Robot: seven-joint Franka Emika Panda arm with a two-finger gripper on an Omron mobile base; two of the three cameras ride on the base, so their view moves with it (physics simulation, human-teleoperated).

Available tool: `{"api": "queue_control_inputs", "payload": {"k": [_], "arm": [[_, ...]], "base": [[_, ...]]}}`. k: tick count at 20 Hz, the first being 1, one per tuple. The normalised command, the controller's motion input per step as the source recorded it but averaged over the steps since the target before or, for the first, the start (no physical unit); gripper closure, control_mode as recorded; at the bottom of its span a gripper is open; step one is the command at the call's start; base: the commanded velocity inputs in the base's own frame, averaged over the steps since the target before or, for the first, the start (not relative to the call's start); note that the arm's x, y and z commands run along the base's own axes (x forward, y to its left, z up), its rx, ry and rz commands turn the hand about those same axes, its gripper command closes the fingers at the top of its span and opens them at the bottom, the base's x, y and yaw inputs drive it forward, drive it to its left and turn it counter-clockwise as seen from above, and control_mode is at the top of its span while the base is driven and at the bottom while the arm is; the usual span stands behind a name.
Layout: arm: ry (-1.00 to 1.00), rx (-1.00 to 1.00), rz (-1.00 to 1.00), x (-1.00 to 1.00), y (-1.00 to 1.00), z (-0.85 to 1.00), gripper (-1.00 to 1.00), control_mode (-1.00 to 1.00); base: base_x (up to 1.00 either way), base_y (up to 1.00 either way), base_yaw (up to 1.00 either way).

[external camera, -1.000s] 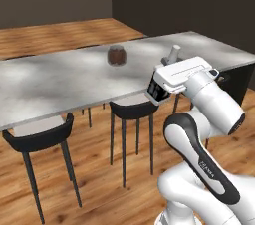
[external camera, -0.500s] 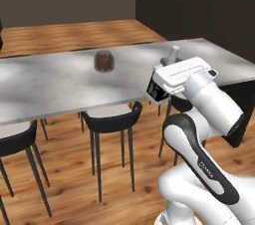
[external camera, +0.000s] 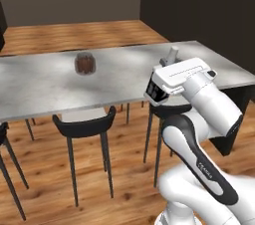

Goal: Open the cabinet directly in front. Then move the liquor and the mug to the dining counter with the jar on it.

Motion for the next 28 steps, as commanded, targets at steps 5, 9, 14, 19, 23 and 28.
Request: {"api": "queue_control_inputs", "payload": {"k": [5, 9, 14, 19, 23, 28], "arm": [[0.0, 0.0, 0.0, 0.0, 0.0, 0.0, 1.0, 1.0], [0.0, 0.0, 0.0, 0.0, 0.0, 0.0, 1.0, 1.0], [0.0, 0.0, 0.0, 0.0, 0.0, 0.0, 1.0, 1.0], [0.0, 0.0, 0.0, 0.0, 0.0, 0.0, 1.0, 1.0], [0.0, 0.0, 0.0, 0.0, 0.0, 0.0, 1.0, 1.0], [0.0, 0.0, 0.05, 0.24, -0.08, -0.02, 1.0, -1.0]], "base": [[0.07, -0.28, 0.07], [0.73, 0.0, 0.0], [0.85, 0.08, 0.0], [0.76, 0.09, 0.0], [0.33, 0.0, 0.0], [0.05, 0.0, 0.0]]}}
